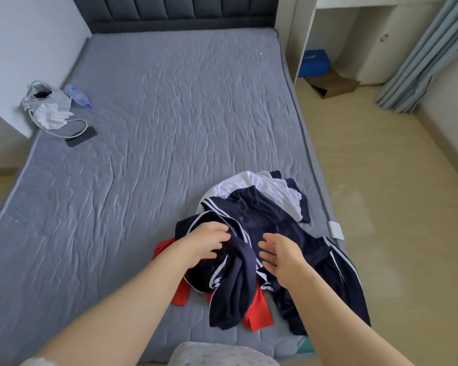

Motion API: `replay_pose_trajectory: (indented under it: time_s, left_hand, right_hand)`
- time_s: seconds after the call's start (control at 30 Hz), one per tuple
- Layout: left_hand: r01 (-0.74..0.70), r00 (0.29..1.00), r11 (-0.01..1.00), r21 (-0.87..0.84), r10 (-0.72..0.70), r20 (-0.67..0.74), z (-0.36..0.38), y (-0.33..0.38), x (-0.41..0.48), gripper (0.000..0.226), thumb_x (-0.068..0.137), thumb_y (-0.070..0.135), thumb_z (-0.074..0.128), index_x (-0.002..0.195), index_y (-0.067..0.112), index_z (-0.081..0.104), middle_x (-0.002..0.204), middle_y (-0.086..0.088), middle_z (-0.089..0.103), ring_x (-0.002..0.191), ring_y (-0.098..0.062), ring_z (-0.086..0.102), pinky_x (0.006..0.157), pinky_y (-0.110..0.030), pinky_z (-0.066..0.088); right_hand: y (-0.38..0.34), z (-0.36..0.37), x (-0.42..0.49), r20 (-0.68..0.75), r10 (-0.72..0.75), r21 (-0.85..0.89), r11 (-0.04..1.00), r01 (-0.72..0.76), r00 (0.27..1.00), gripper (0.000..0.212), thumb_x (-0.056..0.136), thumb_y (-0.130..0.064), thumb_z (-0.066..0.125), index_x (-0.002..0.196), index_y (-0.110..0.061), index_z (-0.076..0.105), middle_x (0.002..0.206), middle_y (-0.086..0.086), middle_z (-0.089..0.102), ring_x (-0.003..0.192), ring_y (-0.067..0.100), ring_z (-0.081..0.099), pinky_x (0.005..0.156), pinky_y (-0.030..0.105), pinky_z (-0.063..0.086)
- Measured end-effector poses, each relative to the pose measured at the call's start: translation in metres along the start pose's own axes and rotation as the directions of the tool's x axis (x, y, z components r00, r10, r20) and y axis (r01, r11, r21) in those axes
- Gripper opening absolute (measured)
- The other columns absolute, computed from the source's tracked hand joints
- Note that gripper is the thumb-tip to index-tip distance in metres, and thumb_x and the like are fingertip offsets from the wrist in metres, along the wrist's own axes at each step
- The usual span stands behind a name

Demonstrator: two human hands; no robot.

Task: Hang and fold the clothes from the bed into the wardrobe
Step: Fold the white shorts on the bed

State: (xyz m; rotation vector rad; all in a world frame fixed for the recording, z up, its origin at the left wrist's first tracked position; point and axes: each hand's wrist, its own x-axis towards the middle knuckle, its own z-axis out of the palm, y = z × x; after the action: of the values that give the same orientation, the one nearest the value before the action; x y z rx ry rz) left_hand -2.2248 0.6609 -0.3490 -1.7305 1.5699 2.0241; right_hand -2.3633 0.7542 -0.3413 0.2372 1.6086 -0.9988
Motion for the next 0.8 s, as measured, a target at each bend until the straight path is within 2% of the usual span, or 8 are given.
replay_pose_trajectory:
  time_s: [0.1,0.17,0.37,0.43,0.53,0.63,0.73,0.8]
  left_hand:
    - [0.003,0.991,0.996,-0.086,-0.014,-0.136,-0.003,0.002,0.04,0.018,0.093,0.011,0.049,0.106,0.018,0.058,0.099,0.001,0.058,0.087,-0.014,0.059,0.07,-0.026,0.046]
    - [-0.001,0.982,0.994,-0.105,-0.018,-0.186,-0.007,-0.003,0.077,0.015,0.091,0.008,0.049,0.093,0.019,0.06,0.095,-0.001,0.061,0.078,-0.012,0.06,0.063,-0.022,0.046]
    - [-0.008,0.89,0.992,-0.13,-0.052,-0.453,-0.034,-0.05,0.213,0.028,0.09,0.003,0.039,0.068,0.019,0.045,0.067,-0.002,0.044,0.062,-0.016,0.042,0.057,-0.026,0.033]
    - [0.024,0.847,0.992,-0.127,-0.088,-0.525,-0.043,-0.062,0.255,0.017,0.092,0.005,0.036,0.083,0.013,0.048,0.07,-0.003,0.035,0.062,-0.018,0.032,0.057,-0.027,0.025]
    - [0.119,0.83,0.989,-0.088,-0.148,-0.537,-0.052,-0.079,0.314,0.041,0.098,0.01,0.035,0.139,0.005,0.032,0.101,-0.012,0.051,0.097,-0.024,0.048,0.077,-0.03,0.037]
    - [0.29,0.816,0.952,0.096,-0.194,-0.545,-0.05,-0.094,0.355,0.05,0.096,0.012,0.042,0.142,0.002,0.025,0.142,-0.019,0.037,0.129,-0.032,0.04,0.1,-0.037,0.036]
    - [0.286,0.869,0.958,0.013,-0.253,-0.425,-0.049,-0.111,0.376,0.066,0.093,0.018,0.053,0.147,0.01,0.014,0.147,-0.013,0.031,0.129,-0.031,0.039,0.107,-0.038,0.033]
    - [0.276,0.916,0.96,0.045,-0.248,-0.315,-0.05,-0.119,0.375,0.056,0.09,0.016,0.058,0.139,0.005,0.033,0.135,-0.02,0.046,0.114,-0.034,0.052,0.096,-0.04,0.044]
  right_hand:
    - [0.01,0.004,0.038,-0.023,0.048,-0.002,0.999,-0.048,0.999,0.027,0.091,-0.01,0.049,0.115,-0.005,0.059,0.111,0.012,0.064,0.081,0.023,0.059,0.076,0.032,0.049]
    - [0.017,0.008,0.07,-0.049,0.084,-0.012,0.996,-0.085,0.995,0.017,0.092,-0.011,0.049,0.106,-0.01,0.059,0.099,0.007,0.062,0.067,0.016,0.053,0.061,0.026,0.043]
    - [0.038,0.021,0.173,-0.093,0.036,-0.083,0.996,-0.044,0.995,0.016,0.086,-0.002,0.045,0.075,-0.013,0.052,0.071,0.003,0.052,0.054,0.015,0.038,0.052,0.023,0.032]
    - [0.048,0.026,0.205,-0.115,0.033,-0.083,0.996,-0.042,0.993,0.016,0.083,-0.001,0.043,0.074,-0.013,0.048,0.069,0.003,0.046,0.054,0.015,0.033,0.052,0.022,0.027]
    - [0.064,0.037,0.253,-0.175,0.044,-0.069,0.996,-0.057,0.984,0.019,0.081,0.001,0.04,0.076,-0.017,0.043,0.068,0.003,0.037,0.056,0.016,0.025,0.051,0.024,0.022]
    - [0.078,0.052,0.29,-0.212,0.027,-0.137,0.989,-0.057,0.977,0.018,0.078,-0.001,0.037,0.066,-0.015,0.039,0.059,0.0,0.033,0.051,0.015,0.023,0.046,0.022,0.021]
    - [0.089,0.058,0.308,-0.223,0.01,-0.165,0.985,-0.047,0.975,0.015,0.08,-0.005,0.041,0.07,-0.014,0.049,0.06,0.001,0.042,0.053,0.017,0.032,0.049,0.023,0.031]
    - [0.092,0.057,0.31,-0.224,0.006,-0.134,0.99,-0.037,0.975,0.014,0.081,-0.006,0.044,0.076,-0.013,0.054,0.063,0.001,0.046,0.056,0.017,0.035,0.053,0.024,0.033]
